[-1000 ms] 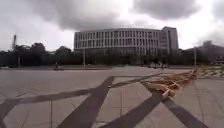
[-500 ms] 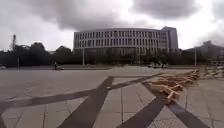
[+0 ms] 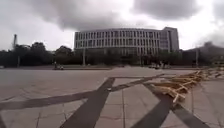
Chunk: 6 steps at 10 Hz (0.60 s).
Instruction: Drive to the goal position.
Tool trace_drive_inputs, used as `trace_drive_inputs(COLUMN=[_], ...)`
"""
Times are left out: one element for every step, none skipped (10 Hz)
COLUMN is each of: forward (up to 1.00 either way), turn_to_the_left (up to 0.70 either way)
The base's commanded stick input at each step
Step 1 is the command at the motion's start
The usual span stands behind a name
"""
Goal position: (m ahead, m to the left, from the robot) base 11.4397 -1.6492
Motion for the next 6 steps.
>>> trace_drive_inputs(forward=[0.3, 0.3, 0.3, 0.3, 0.3, 0.3], turn_to_the_left=[0.11, 0.11, 0.12, 0.12, 0.12, 0.12])
